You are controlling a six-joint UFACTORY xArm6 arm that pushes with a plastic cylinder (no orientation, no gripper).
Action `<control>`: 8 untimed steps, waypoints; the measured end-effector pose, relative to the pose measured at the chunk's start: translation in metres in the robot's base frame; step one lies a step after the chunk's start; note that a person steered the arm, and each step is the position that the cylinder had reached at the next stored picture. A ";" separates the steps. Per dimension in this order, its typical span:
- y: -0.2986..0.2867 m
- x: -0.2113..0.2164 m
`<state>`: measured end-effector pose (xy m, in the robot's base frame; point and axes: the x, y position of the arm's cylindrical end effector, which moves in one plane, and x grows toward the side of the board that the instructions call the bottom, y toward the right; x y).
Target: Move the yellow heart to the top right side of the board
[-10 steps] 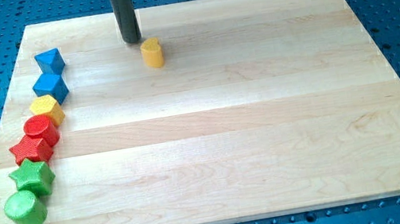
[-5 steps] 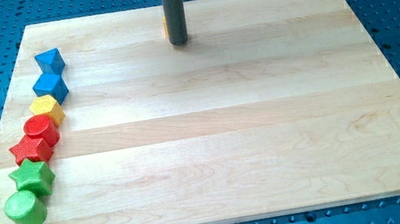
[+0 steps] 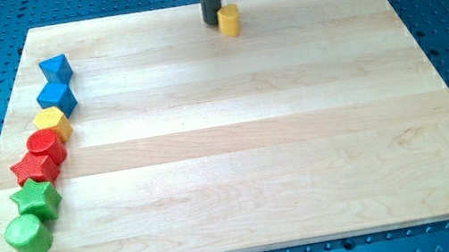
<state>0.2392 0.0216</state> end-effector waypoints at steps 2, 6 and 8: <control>0.006 0.025; 0.117 0.033; 0.168 0.006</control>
